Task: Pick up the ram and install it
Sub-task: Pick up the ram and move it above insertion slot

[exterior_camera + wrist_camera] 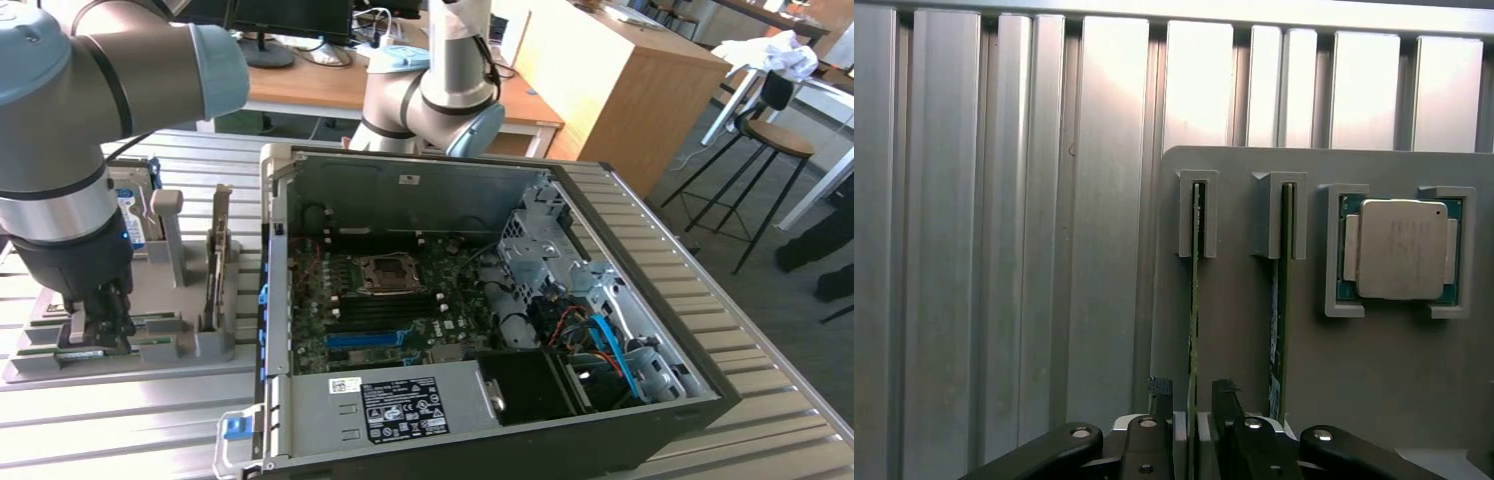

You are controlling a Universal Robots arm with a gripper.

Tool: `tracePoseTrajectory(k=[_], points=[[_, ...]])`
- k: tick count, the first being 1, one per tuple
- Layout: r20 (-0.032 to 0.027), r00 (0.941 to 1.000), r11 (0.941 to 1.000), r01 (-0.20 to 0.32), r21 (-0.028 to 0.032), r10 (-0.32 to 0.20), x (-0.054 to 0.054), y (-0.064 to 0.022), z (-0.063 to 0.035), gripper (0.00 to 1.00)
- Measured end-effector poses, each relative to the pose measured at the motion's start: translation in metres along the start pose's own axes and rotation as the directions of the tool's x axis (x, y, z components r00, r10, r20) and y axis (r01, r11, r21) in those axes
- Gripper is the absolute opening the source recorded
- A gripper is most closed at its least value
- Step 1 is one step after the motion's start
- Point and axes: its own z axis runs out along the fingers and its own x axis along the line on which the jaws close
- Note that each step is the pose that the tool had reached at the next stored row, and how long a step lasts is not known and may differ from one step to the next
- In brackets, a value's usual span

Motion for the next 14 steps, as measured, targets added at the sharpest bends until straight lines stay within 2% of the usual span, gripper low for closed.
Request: tracePoseTrajectory(k=[14], points=[[-0.0004, 1.0, 1.0, 0.0, 0.0001, 0.0, 0.0, 0.0, 0.0007, 0.28]])
